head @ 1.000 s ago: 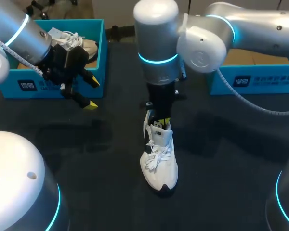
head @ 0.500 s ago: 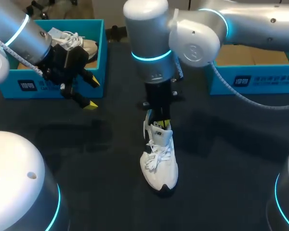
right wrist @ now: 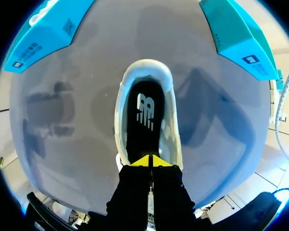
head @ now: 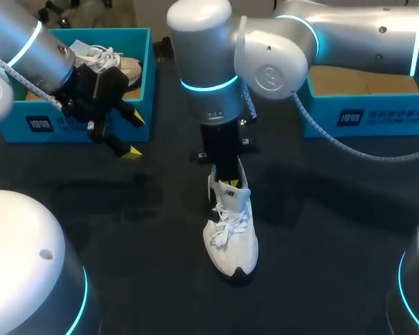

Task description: Take the shoe out of the shoebox, open the shoe tongue, remove and reinsert the insole, then place the shoe into the shoebox

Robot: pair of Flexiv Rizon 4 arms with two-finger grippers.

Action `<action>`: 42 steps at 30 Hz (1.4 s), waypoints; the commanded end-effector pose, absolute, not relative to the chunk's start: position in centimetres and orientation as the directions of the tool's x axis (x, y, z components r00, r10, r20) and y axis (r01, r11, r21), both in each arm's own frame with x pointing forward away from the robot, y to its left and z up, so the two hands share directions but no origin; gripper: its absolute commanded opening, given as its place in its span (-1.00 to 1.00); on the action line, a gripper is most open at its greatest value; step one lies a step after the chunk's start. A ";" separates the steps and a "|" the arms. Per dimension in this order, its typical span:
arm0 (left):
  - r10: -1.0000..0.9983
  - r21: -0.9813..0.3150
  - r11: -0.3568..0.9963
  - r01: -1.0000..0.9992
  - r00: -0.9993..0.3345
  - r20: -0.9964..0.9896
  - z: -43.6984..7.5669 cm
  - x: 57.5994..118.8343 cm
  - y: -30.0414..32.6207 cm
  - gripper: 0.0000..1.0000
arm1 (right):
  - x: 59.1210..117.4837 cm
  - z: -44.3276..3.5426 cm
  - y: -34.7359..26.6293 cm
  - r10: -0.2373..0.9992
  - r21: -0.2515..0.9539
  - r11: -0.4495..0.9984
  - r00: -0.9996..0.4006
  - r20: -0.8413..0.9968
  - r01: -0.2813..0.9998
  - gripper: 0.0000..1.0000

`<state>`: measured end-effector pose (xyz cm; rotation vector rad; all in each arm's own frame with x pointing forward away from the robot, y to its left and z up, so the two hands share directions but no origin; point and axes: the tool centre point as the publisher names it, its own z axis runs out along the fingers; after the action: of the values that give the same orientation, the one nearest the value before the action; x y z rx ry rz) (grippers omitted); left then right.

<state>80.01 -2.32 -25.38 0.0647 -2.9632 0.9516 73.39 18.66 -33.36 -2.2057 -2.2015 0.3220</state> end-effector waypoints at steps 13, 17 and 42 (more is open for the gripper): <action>-0.031 -0.579 0.814 -0.048 -0.999 0.039 -25.3 79.9 -2.3 1.00 | 74.1 -34.3 18.0 0.993 -0.188 -0.011 -0.011 -0.120 0.982 0.96; -0.031 -0.579 0.814 -0.048 -0.999 0.039 -25.3 79.9 -2.3 1.00 | 74.1 -34.5 17.9 0.995 -0.215 0.006 -0.027 -0.095 0.977 1.00; -0.031 -0.579 0.814 -0.048 -0.999 0.039 -25.3 79.9 -2.3 1.00 | 72.5 -33.6 16.9 0.994 -0.324 0.063 -0.090 -0.068 0.944 1.00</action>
<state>80.01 -2.32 -25.38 0.0647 -2.9632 0.9516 72.59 16.96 -34.08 -1.9911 -2.1565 0.4266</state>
